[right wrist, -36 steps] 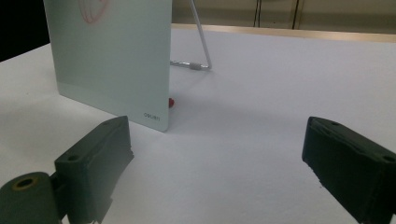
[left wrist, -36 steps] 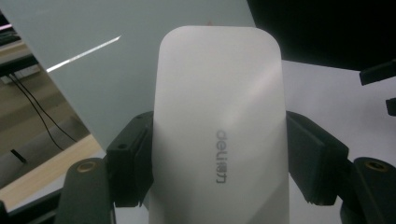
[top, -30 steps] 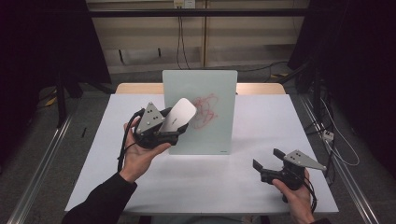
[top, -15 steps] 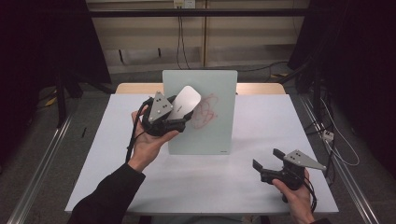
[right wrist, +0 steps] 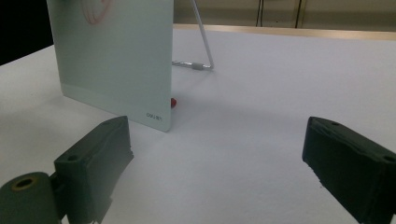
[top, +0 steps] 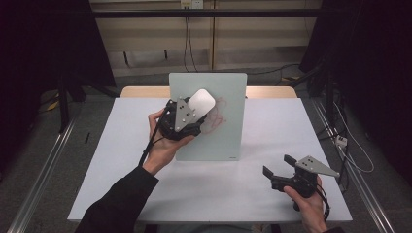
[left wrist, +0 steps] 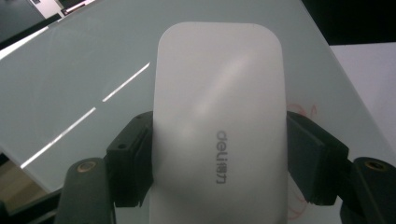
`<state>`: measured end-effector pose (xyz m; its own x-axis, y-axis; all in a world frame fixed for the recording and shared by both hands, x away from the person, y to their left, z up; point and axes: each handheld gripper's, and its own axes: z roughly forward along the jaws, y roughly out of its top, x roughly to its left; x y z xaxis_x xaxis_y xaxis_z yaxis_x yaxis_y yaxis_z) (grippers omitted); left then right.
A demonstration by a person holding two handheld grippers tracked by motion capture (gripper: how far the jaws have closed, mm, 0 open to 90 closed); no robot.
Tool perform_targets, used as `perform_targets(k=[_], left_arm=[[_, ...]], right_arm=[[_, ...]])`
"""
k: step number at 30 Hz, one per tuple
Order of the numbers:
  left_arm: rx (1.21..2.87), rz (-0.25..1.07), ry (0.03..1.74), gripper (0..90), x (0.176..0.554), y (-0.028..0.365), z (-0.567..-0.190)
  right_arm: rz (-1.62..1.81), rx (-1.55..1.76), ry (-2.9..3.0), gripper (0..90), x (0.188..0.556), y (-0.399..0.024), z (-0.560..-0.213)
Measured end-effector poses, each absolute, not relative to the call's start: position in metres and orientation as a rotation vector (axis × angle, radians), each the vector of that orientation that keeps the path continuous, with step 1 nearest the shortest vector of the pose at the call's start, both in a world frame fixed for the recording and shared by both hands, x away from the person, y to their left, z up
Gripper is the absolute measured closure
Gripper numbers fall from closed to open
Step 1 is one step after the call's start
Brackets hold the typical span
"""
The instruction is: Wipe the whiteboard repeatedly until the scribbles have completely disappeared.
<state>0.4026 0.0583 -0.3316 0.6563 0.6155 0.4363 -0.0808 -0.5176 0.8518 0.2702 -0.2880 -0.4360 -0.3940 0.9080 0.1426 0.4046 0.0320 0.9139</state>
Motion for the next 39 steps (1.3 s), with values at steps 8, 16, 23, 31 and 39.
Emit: perform_targets(k=[8, 16, 23, 31, 39], left_arm=[[1.967, 0.988, 0.365, 31.1, 0.398, 0.049, -0.339], [2.013, 1.004, 0.304, 31.2, 0.39, 0.039, -0.355], [2.05, 0.977, 0.269, 31.2, 0.384, 0.035, -0.369], [2.022, 0.976, 0.295, 31.2, 0.391, 0.038, -0.353], [1.969, 0.99, 0.331, 31.2, 0.399, 0.04, -0.336]], right_arm=[[1.347, 1.327, 1.825, 8.1, 0.27, -0.288, -0.436], [1.349, 1.328, 1.824, 8.1, 0.27, -0.288, -0.436], [1.352, 1.33, 1.821, 8.1, 0.27, -0.288, -0.436], [1.352, 1.33, 1.822, 8.0, 0.27, -0.288, -0.436], [1.35, 1.327, 1.825, 8.1, 0.27, -0.288, -0.436]])
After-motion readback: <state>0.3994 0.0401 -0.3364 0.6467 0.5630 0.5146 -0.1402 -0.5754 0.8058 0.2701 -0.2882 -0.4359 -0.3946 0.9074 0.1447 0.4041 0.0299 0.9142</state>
